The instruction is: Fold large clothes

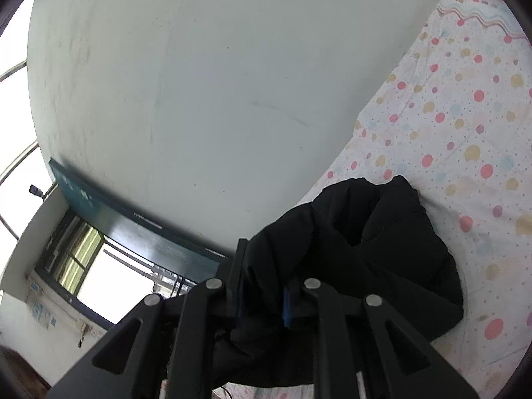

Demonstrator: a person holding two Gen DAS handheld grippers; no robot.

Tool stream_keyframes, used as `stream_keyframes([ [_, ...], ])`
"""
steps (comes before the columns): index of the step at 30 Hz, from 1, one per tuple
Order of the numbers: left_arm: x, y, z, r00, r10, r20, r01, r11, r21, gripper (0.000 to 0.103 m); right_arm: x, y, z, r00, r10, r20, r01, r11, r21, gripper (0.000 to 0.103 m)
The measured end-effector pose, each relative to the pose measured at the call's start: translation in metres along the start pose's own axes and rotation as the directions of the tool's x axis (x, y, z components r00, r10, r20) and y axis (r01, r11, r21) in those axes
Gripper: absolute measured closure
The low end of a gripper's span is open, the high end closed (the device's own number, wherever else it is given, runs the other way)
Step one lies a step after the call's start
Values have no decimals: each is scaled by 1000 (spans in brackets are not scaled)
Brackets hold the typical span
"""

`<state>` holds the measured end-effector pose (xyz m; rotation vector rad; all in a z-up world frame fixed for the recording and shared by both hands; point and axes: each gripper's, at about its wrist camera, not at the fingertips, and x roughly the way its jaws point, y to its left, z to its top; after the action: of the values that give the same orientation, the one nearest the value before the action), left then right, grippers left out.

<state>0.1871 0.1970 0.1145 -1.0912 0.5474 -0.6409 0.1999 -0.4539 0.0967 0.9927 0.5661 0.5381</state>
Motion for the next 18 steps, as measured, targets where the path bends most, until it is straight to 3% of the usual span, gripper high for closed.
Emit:
stream_keyframes([
  [7,48,25,53,998,63,30,-62,997,-53,89,64,-25,37,998,-19,59,9,988,152,88],
  [11,82,44,81,990,141,31,-139,989,-48,89,94,-26,57,993,-107,58,97,984,149,88],
  [18,139,89,110,963,270,24,-268,962,-49,88,151,-32,91,947,-318,36,317,948,39,88],
])
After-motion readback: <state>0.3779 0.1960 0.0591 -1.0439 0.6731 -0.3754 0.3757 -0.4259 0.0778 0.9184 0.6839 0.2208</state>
